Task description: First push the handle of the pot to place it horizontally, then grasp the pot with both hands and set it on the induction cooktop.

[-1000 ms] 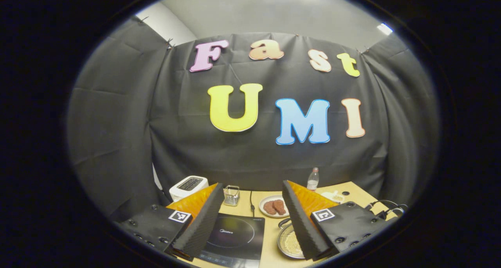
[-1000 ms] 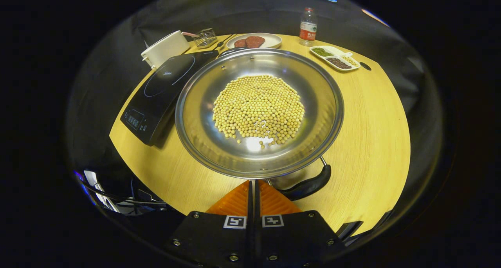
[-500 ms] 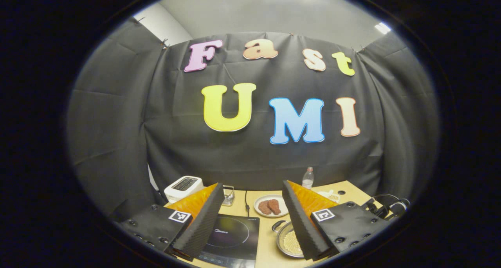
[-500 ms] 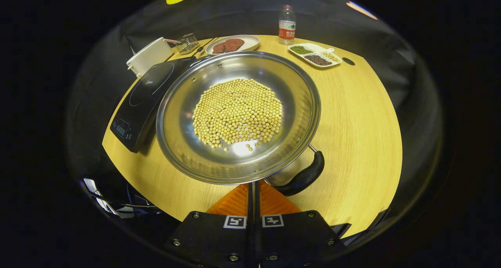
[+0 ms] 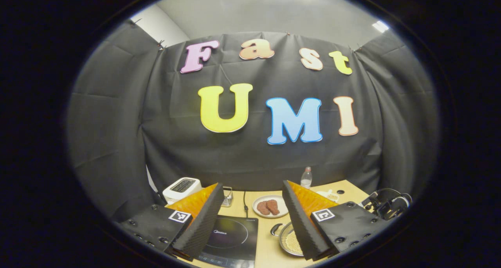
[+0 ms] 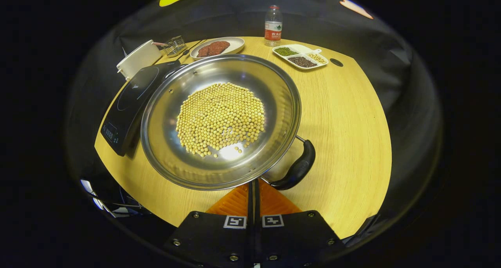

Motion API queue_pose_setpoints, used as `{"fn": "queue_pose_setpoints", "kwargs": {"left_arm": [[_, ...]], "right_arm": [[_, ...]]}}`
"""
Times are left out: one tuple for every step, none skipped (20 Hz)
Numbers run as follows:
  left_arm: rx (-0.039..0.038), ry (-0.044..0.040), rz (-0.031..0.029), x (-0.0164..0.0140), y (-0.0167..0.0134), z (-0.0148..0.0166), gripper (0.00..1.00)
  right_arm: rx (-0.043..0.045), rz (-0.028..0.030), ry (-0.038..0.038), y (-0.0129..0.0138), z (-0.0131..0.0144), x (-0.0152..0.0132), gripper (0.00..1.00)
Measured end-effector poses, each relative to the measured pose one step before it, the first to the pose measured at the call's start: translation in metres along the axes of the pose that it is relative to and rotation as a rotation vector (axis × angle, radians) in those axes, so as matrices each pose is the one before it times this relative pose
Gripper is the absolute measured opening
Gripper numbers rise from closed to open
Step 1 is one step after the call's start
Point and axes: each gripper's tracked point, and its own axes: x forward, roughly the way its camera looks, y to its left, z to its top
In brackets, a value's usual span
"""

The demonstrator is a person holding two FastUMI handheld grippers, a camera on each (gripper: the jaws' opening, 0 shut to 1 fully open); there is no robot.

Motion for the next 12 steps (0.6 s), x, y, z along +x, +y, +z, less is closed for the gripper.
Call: {"fn": "queue_pose_setpoints", "kwargs": {"left_arm": [[0.00009,0.00089,-0.00292,0.00037,-0.00131,-0.00010,0.97],[0.00063,0.00066,-0.00167,0.00019,-0.00175,0.00025,0.99],[0.00104,0.00145,-0.00153,0.00047,-0.00094,-0.00081,0.99],[0.00163,0.00250,-0.00159,0.00079,-0.00027,0.00032,0.99],[0.00245,0.00281,-0.00067,0.00026,-0.00080,-0.00278,0.99],[0.00089,0.00274,0.00137,0.00066,0.00012,-0.00043,0.99],[-0.00194,0.00205,0.00062,0.00054,-0.00038,-0.00073,0.99],[-0.00234,0.00105,0.00091,0.00026,-0.00024,0.00038,0.99],[-0.00203,0.00106,0.00139,0.00064,0.00055,-0.00037,0.99],[-0.00109,0.00126,0.00149,0.00158,0.00018,0.00031,0.99],[-0.00083,0.00211,0.00170,0.00000,-0.00049,-0.00182,0.99],[-0.00110,0.00028,0.00085,0.00089,0.00054,0.00039,0.99]], "right_arm": [[-0.00126,-0.00963,-0.00171,-0.00469,0.00200,-0.00023,0.00],[0.00077,-0.00776,-0.00245,-0.00468,0.00171,0.00087,0.00],[0.00213,-0.00592,-0.00152,-0.00351,0.00268,0.00013,0.01],[0.00727,-0.00566,0.00046,-0.00420,0.00126,0.00100,0.01],[0.01272,-0.00418,0.00040,-0.00378,0.00227,0.00045,0.01],[0.01314,-0.00128,-0.00115,-0.00309,0.00172,0.00052,0.00],[0.01010,0.00042,-0.00336,-0.00252,0.00279,0.00000,0.00],[0.00532,-0.00119,-0.00320,-0.00253,0.00252,0.00106,0.01],[0.00226,-0.00385,-0.00301,-0.00256,0.00328,0.00052,0.00],[0.00035,-0.00491,-0.00284,-0.00306,0.00162,0.00051,0.00],[-0.00078,-0.00500,-0.00309,-0.00288,0.00274,0.00023,0.00],[-0.00131,-0.00465,-0.00255,-0.00251,0.00320,0.00163,0.00]]}}
